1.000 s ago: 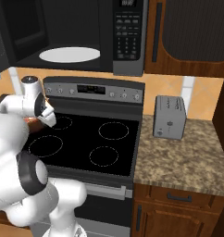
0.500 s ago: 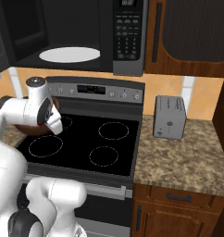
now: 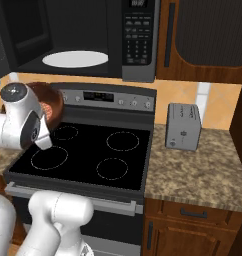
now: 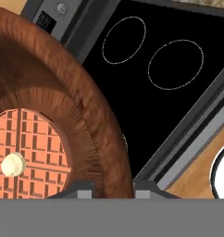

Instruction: Open the microwave, place the bowl with waffle inside the microwave, then close the microwave door and turn it on.

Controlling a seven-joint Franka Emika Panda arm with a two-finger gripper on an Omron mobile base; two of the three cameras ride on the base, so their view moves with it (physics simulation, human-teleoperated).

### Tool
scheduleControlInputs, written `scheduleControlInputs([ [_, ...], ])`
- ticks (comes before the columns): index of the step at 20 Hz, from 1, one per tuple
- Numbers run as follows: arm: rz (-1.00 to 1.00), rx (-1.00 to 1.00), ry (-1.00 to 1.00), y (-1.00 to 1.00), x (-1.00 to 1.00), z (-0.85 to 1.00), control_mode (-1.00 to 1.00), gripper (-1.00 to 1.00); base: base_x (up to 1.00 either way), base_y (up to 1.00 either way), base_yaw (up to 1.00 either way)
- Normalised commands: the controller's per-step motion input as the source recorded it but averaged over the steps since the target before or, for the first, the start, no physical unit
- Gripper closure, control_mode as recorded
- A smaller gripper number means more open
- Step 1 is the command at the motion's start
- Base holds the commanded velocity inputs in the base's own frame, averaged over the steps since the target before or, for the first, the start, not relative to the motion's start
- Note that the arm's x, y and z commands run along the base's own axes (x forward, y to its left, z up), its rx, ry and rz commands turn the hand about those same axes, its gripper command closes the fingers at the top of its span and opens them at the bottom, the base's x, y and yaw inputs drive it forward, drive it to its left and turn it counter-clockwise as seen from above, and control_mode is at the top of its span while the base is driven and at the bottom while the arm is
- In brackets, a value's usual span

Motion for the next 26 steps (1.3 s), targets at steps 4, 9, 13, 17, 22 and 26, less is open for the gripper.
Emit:
scheduleControlInputs([
  [4,-0.29,0.00,0.00,-0.13,-0.43,1.00,-1.00,1.00,0.00,0.00,0.00],
  [9,-0.23,0.06,-0.02,-0.08,-0.06,0.79,-1.00,1.00,0.00,0.00,0.00],
  [13,-0.12,0.07,-0.08,-0.01,0.09,0.67,-1.00,1.00,0.00,0.00,0.00],
  [17,-0.01,0.08,0.00,0.00,0.37,0.57,-1.00,1.00,0.00,0.00,0.00],
  [22,0.00,0.03,0.00,0.00,0.51,0.34,-1.00,1.00,0.00,0.00,0.00],
  [26,0.00,0.09,-0.06,0.00,0.61,0.05,-1.00,1.00,0.00,0.00,0.00],
])
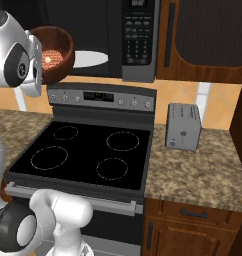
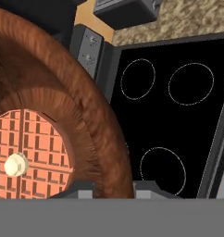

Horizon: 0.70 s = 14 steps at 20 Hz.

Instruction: Open the microwave, place the bowl with waffle inside the microwave, then close the microwave door and turn it on.

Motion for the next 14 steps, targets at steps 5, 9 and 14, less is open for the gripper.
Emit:
scheduleControlInputs([
  [5,0.00,0.11,-0.02,0.00,0.66,0.02,-1.00,1.00,0.00,0.00,0.00],
  [9,0.00,0.01,0.00,0.06,0.71,0.00,-1.00,1.00,0.00,0.00,0.00],
  [14,0.00,0.00,0.04,0.07,0.70,0.00,-1.00,1.00,0.00,0.00,0.00],
])
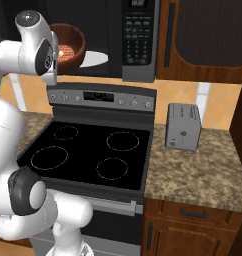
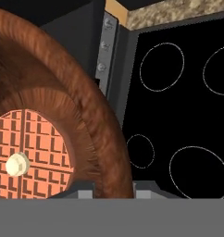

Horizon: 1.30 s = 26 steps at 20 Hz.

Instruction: Open the microwave, place the bowl with waffle inside the microwave, then close the microwave door and turn it on.

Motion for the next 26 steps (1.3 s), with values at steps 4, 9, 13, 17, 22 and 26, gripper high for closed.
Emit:
scheduleControlInputs([
  [4,0.00,0.00,0.03,0.01,0.73,0.00,-1.00,1.00,0.00,0.00,0.00],
  [9,0.00,0.00,0.03,0.06,0.73,0.00,-1.00,1.00,0.00,0.00,0.00],
  [13,0.00,0.00,0.08,0.11,0.73,0.01,-1.00,1.00,0.00,0.00,0.00],
  [17,0.00,0.00,0.10,0.15,0.73,0.00,-1.00,1.00,0.00,0.00,0.00],
  [22,0.00,0.00,-0.01,0.26,0.67,0.00,-1.00,1.00,0.00,0.00,0.00],
  [26,0.00,0.00,-0.13,0.24,0.41,-0.07,-1.00,-1.00,0.00,0.00,0.00],
])
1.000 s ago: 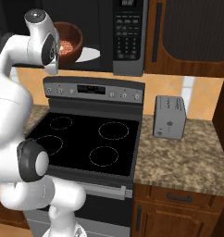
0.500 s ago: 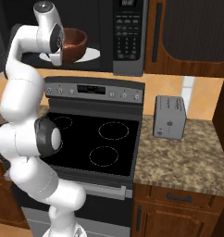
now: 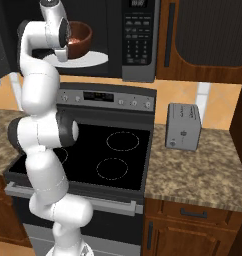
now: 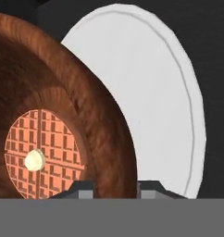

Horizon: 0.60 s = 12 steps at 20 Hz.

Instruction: Open the microwave, place the bowl with waffle inside the microwave, then close the microwave door and turn it on.

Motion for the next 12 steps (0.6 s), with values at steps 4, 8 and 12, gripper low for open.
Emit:
scheduleControlInputs([
  [4,0.00,0.05,-0.26,0.02,0.02,-0.15,-1.00,-1.00,0.00,0.00,0.00],
  [8,0.00,0.08,-0.31,0.00,-0.04,-0.19,-1.00,-1.00,0.00,0.00,0.00],
  [12,0.00,0.25,-0.61,-0.28,-0.77,-0.18,-1.00,-1.00,0.00,0.00,0.00],
])
